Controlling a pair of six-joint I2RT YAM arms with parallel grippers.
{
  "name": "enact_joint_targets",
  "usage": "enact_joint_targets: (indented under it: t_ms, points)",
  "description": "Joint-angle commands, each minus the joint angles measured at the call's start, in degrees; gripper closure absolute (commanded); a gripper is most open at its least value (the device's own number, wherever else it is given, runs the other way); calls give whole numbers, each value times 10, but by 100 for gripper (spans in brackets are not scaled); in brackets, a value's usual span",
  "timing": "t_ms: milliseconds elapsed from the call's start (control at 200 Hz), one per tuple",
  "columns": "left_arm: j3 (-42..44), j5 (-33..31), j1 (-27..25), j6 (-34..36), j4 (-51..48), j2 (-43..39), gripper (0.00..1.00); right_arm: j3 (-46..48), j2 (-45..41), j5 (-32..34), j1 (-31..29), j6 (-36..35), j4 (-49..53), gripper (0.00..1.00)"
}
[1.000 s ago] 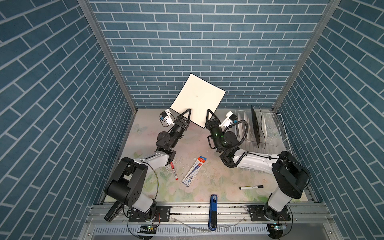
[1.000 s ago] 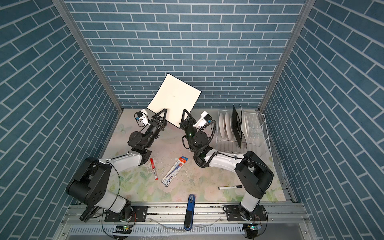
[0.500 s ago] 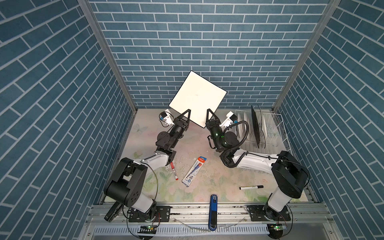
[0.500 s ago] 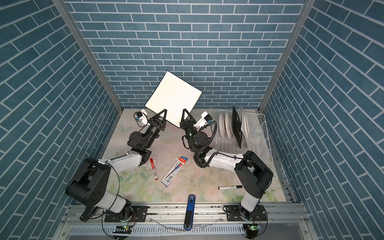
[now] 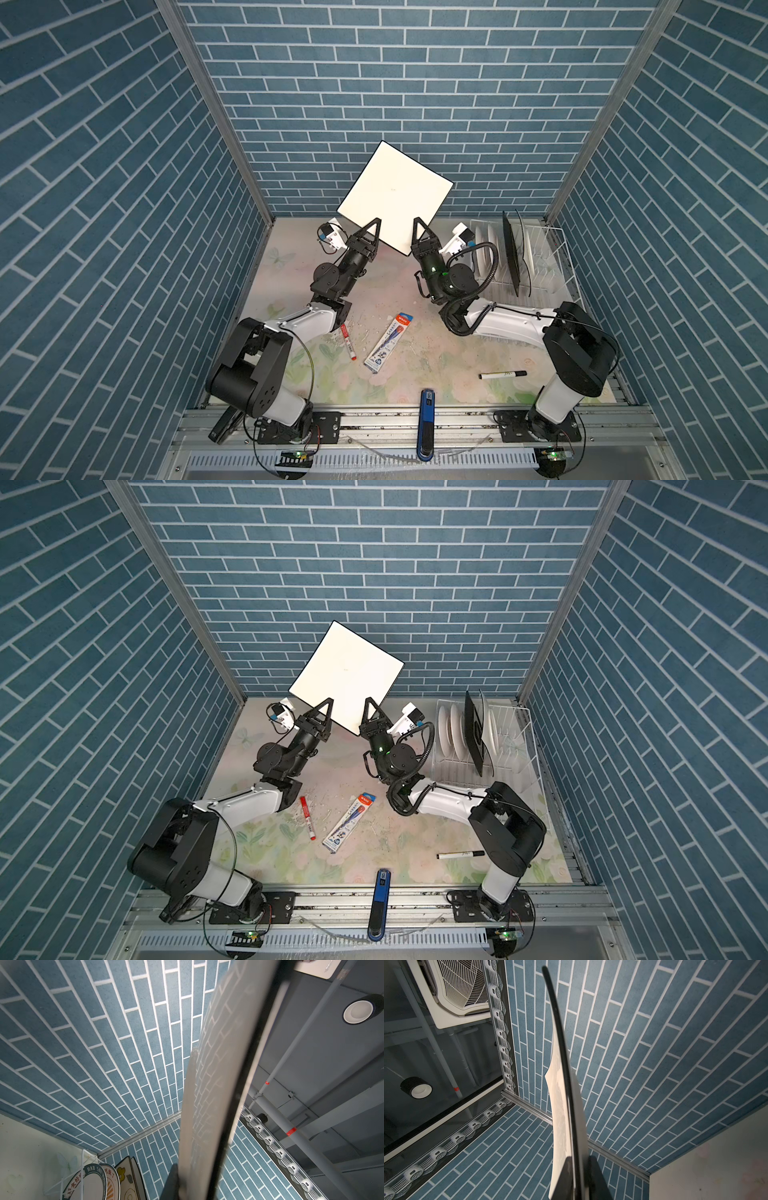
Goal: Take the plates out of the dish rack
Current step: 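Close the left gripper on the plate's edge while the right gripper holds it, then open the right gripper and carry the plate with the left gripper toward the wall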
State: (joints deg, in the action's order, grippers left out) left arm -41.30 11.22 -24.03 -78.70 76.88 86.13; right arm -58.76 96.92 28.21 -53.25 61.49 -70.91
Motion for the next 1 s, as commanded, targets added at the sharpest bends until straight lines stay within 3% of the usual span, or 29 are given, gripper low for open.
enact_joint_targets:
  t_ms: [0, 95, 430, 750, 990]
  points:
    - [5, -5, 4, 27, 37, -24, 100, -12, -30, -7, -1, 22, -91, 66]
    - [9, -8, 8, 23, 36, -28, 100, -7, -34, -11, 0, 22, -92, 55]
    - [45, -18, 29, 8, 33, -58, 100, 44, -71, -7, 5, 22, -91, 37]
    - [71, -43, 41, 52, -72, -163, 100, 109, -126, -9, 8, 23, -92, 34]
    - [74, -59, 58, 92, -204, -242, 100, 177, -184, -3, 8, 25, -87, 34]
